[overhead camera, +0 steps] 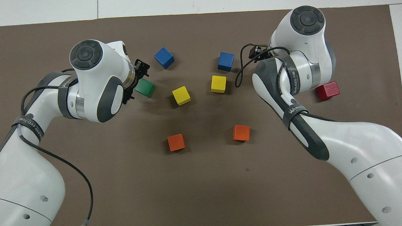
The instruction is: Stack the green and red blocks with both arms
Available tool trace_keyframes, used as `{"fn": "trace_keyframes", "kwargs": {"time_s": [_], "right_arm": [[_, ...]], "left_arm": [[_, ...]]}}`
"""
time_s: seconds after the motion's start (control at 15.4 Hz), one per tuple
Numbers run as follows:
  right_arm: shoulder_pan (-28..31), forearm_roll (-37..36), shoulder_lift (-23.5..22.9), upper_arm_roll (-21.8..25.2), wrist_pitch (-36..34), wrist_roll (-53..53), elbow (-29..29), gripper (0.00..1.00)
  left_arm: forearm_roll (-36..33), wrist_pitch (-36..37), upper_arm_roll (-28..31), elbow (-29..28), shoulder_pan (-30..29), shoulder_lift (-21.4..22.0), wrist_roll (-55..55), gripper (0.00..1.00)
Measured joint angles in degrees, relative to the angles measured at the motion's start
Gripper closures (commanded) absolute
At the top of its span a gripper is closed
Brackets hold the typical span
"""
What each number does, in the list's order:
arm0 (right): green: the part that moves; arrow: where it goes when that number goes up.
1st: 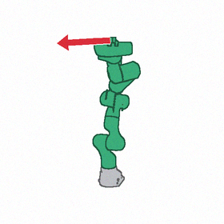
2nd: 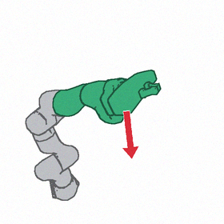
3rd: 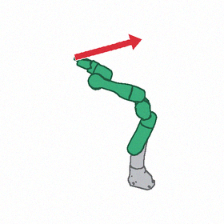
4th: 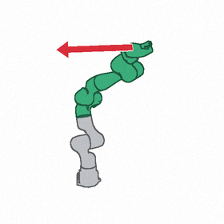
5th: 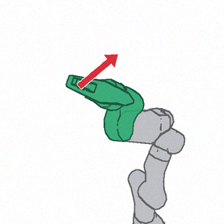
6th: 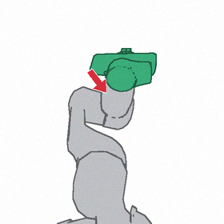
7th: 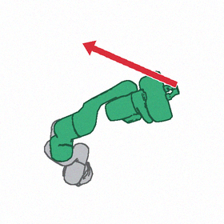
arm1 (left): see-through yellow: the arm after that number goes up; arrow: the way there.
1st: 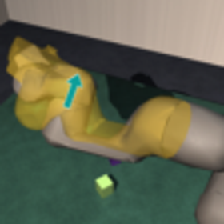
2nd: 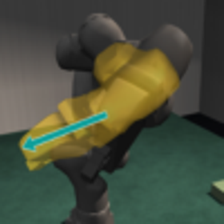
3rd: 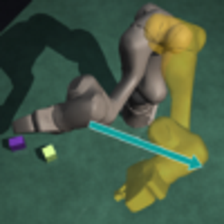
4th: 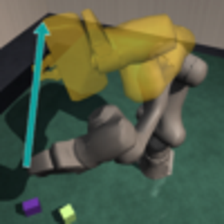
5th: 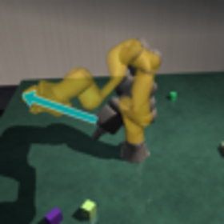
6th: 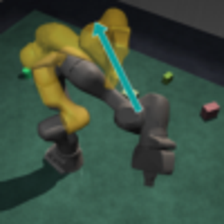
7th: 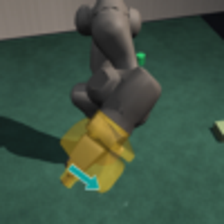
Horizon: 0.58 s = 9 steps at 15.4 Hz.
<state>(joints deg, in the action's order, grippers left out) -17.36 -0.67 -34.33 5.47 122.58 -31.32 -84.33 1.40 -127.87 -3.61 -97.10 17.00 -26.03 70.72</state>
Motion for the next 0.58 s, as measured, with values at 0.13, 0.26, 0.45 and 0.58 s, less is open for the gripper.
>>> {"fn": "trace_keyframes", "kwargs": {"time_s": [0.13,0.26,0.45,0.58], "right_arm": [[-0.03,0.00,-0.39,0.00,1.56,-0.54,0.07,0.00],[-0.06,0.06,-0.81,0.00,3.52,-0.84,-0.18,0.00],[-0.36,0.07,-1.69,-0.01,6.41,-0.90,-1.91,0.00],[-0.51,0.08,-2.06,-0.01,7.05,-0.95,-2.88,0.14]], "left_arm": [[0.00,-1.34,0.14,-0.17,-0.03,-0.08,0.56,0.00],[0.00,-2.77,-0.06,-0.49,0.19,-0.25,1.00,0.00],[-0.87,-3.50,-0.07,-0.93,0.76,-0.69,1.19,0.00],[-3.53,-5.52,-0.18,-2.30,0.96,-1.09,1.39,0.00]]}}
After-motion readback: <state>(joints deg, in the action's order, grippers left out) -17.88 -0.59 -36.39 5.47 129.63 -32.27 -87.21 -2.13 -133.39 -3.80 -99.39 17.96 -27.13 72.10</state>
